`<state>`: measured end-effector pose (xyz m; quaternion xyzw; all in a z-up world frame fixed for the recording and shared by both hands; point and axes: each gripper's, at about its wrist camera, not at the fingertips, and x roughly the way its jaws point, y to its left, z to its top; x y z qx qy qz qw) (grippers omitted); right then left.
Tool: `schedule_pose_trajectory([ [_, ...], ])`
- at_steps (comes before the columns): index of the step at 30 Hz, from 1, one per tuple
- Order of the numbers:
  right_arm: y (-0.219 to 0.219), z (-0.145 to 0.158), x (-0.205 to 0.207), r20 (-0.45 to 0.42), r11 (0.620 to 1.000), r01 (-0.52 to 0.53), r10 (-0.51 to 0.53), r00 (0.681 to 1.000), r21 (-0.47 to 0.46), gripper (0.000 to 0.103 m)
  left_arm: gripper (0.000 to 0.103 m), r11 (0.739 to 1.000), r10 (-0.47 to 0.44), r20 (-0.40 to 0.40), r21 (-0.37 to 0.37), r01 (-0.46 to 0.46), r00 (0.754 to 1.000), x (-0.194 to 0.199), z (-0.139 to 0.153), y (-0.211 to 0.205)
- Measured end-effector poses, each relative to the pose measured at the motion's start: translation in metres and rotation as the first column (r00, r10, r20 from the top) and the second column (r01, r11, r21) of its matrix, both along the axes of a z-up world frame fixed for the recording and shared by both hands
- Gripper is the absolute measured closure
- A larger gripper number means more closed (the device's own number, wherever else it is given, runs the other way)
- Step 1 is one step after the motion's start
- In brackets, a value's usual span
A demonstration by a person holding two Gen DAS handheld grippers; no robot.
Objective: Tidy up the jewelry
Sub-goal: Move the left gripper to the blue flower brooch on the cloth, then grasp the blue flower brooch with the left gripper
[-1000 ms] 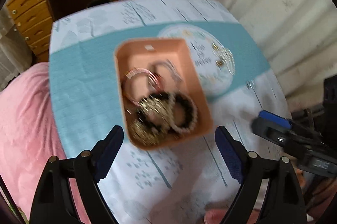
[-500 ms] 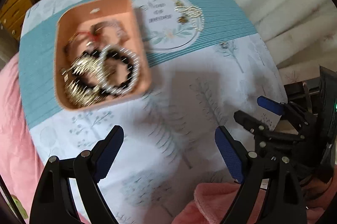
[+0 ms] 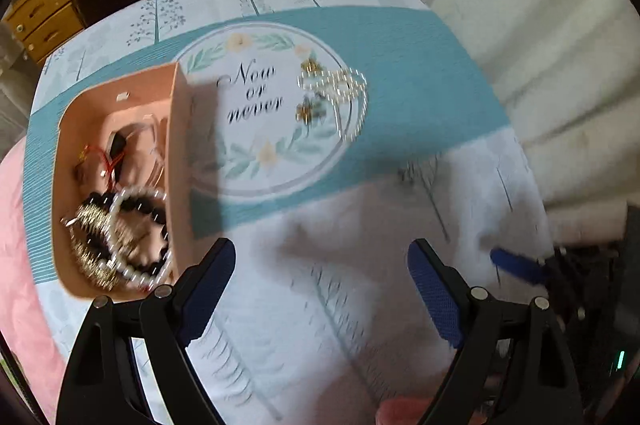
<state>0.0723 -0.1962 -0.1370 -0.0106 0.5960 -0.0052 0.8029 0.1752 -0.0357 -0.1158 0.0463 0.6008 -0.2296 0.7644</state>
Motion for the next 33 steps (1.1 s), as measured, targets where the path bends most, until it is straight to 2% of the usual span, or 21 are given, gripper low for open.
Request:
schedule_pose_trajectory([
  [2, -0.002, -0.002, 0.001, 0.013, 0.996, -0.084, 0.084, 0.996, -0.016, 0.034, 0.019, 1.000, 0.029, 0.010, -0.003, -0.029, 1.000, 0.007, -0.005, -0.010],
  [4, -0.003, -0.003, 0.002, 0.024, 0.988, -0.153, 0.154, 0.988, -0.038, 0.034, 0.029, 0.997, 0.078, 0.010, 0.000, -0.078, 0.997, 0.018, -0.013, -0.015],
  [6, -0.002, -0.004, 0.005, 0.050, 0.968, -0.241, 0.245, 0.968, -0.070, 0.034, 0.034, 0.992, 0.125, 0.001, 0.003, -0.125, 0.992, 0.028, -0.021, -0.018],
  [9, -0.001, -0.004, 0.009, 0.093, 0.939, -0.324, 0.335, 0.938, -0.116, 0.034, 0.034, 0.987, 0.161, 0.003, 0.008, -0.161, 0.987, 0.041, -0.031, -0.024],
  [13, 0.000, -0.006, 0.017, 0.166, 0.898, -0.414, 0.435, 0.885, -0.148, 0.034, 0.035, 0.986, 0.165, 0.036, 0.026, -0.165, 0.986, 0.052, -0.042, -0.033],
  [16, -0.002, -0.015, 0.028, 0.191, 0.893, -0.431, 0.449, 0.873, -0.132, 0.034, 0.040, 0.980, 0.193, 0.036, 0.038, -0.194, 0.981, 0.061, -0.052, -0.037],
  [19, -0.007, -0.021, 0.035, 0.216, 0.896, -0.430, 0.443, 0.870, -0.107, 0.035, 0.041, 0.976, 0.212, 0.054, 0.044, -0.214, 0.976, 0.070, -0.060, -0.042],
  [22, -0.011, -0.027, 0.040, 0.223, 0.898, -0.428, 0.440, 0.870, -0.105, 0.041, 0.043, 0.973, 0.227, 0.058, 0.038, -0.229, 0.972, 0.079, -0.064, -0.044],
  [25, -0.014, -0.030, 0.044, 0.227, 0.902, -0.422, 0.432, 0.873, -0.093, 0.047, 0.056, 0.972, 0.226, 0.071, 0.042, -0.229, 0.972, 0.084, -0.066, -0.046],
  [29, -0.022, -0.035, 0.053, 0.225, 0.913, -0.404, 0.404, 0.886, -0.049, 0.055, 0.066, 0.978, 0.194, 0.079, 0.066, -0.200, 0.978, 0.089, -0.066, -0.053],
  [31, -0.024, -0.037, 0.057, 0.221, 0.916, -0.401, 0.397, 0.891, -0.031, 0.062, 0.074, 0.979, 0.187, 0.084, 0.067, -0.193, 0.979, 0.090, -0.066, -0.055],
  [33, -0.025, -0.039, 0.059, 0.214, 0.914, -0.405, 0.400, 0.891, -0.021, 0.068, 0.078, 0.979, 0.182, 0.091, 0.077, -0.189, 0.979, 0.091, -0.067, -0.056],
])
